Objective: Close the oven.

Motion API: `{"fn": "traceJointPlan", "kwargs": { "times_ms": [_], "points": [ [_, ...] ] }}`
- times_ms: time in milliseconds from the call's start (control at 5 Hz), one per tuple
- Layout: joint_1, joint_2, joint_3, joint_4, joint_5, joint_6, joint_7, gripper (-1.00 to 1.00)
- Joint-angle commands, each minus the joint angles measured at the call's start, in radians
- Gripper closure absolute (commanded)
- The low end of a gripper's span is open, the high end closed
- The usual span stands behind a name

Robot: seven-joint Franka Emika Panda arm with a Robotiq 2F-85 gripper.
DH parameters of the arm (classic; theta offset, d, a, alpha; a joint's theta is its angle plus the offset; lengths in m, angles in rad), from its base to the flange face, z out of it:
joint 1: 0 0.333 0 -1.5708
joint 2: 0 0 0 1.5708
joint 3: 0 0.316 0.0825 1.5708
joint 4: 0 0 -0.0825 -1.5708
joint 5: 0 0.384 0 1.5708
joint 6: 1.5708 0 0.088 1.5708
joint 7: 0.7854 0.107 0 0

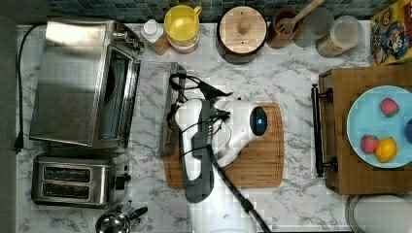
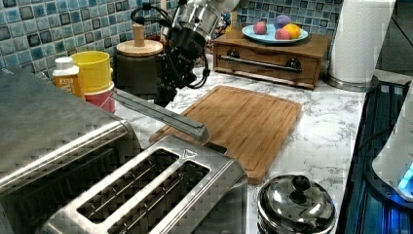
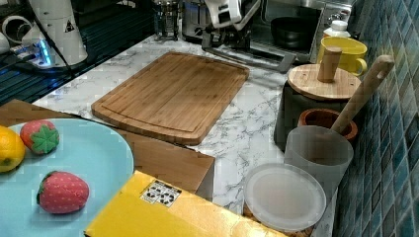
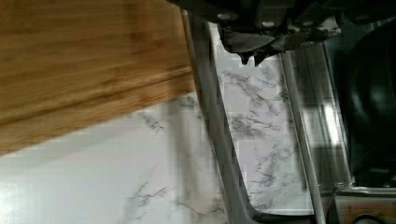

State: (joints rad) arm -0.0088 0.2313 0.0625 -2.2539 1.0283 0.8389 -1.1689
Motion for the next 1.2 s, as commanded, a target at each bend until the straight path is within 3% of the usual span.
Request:
{"fn": "traceJointPlan", "kwargs": {
  "times_ms": [200,400,600,800,1000,1200],
  "points": [
    [0.256,-0.031,0.115,0.253,-0.496,0.009,0.576,1.0],
    [0.281,0.073,0.117,0.373,-0.65,-0.096,0.714,1.0],
    [0.283,0.077,0.138,0.398,-0.74,-0.083,0.826,1.0],
    [0.229,0.047,0.225,0.412,-0.797,-0.073,0.874,1.0],
    [0.242,-0.029,0.214,0.388,-0.681,-0.057,0.779,1.0],
    [0.236,-0.112,0.225,0.332,-0.628,0.005,0.738,1.0]
  ]
}}
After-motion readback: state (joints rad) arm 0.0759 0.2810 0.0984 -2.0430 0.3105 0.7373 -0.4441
